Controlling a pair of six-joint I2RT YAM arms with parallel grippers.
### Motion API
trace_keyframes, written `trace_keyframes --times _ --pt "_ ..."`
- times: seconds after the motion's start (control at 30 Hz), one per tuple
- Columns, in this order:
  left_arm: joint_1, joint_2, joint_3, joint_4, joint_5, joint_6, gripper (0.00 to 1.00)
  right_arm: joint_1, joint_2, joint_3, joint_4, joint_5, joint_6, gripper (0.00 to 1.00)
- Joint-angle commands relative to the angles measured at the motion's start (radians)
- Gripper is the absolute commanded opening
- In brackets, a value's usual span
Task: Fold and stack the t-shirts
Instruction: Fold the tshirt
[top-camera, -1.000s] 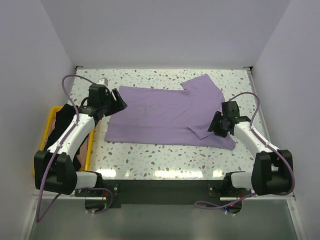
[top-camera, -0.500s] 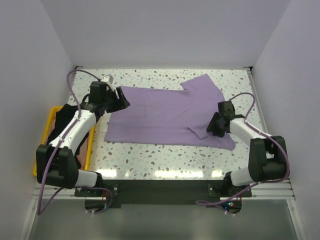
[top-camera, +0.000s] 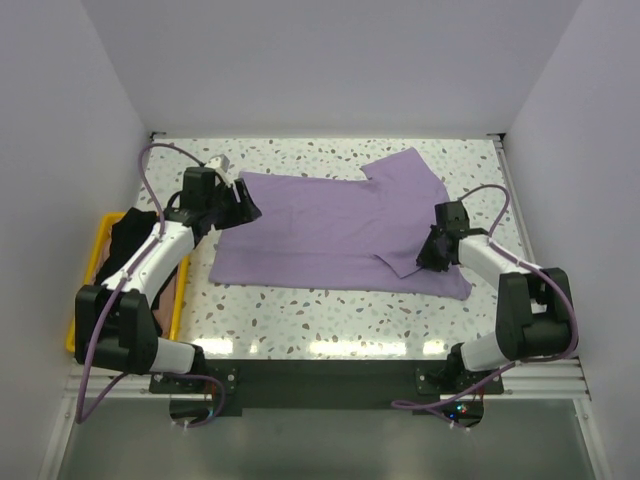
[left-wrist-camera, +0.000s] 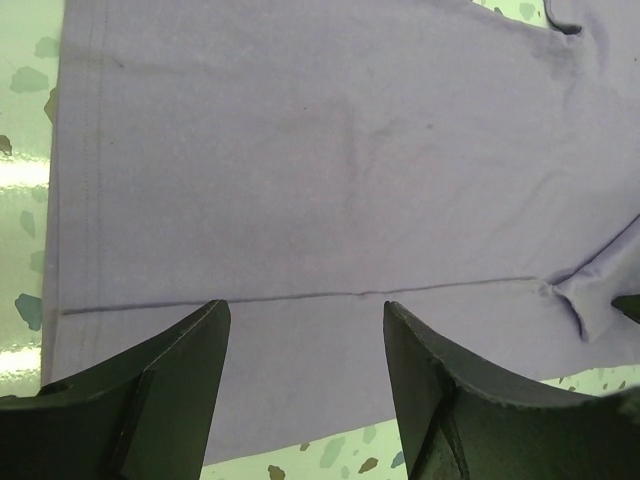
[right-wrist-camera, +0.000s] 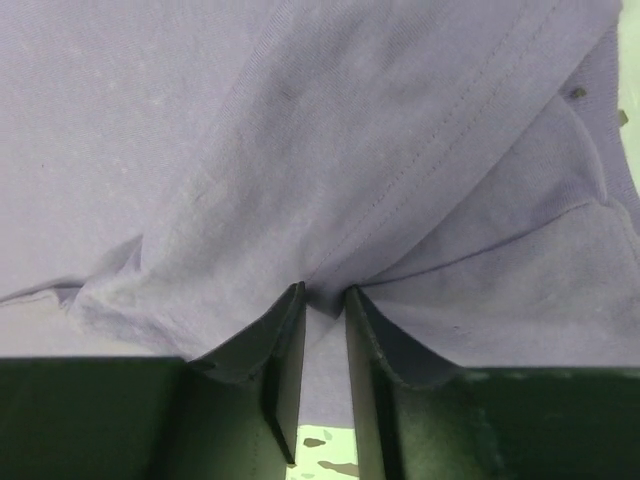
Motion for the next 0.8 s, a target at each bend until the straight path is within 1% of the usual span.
trace_keyframes --times 0.0,0.07,0.1,0.2,0.37,0.77 --pt "-0.004 -0.001 -0.001 0.041 0.014 0.028 0.68 0.003 0.012 0.049 0.03 0.031 0.007 0.19" --pt "-0.004 -0.001 -0.002 0.043 0.014 0.029 0.68 0.003 0.021 0.057 0.03 0.031 0.007 0.13" --pt "-0.004 -0.001 -0.002 0.041 0.013 0.029 0.68 0.002 0.023 0.06 0.03 0.031 0.005 0.08" --pt "-0.004 -0.003 -0.002 0.038 0.013 0.031 0.68 0.003 0.028 0.082 0.024 0.027 0.007 0.03" --pt "-0.004 -0.001 -0.005 0.04 0.011 0.034 0.68 0.003 0.054 0.146 0.012 0.02 0.005 0.0" --pt "-0.004 0.006 -0.008 0.04 0.019 0.04 0.68 0.003 0.213 0.324 -0.002 -0.007 0.011 0.0"
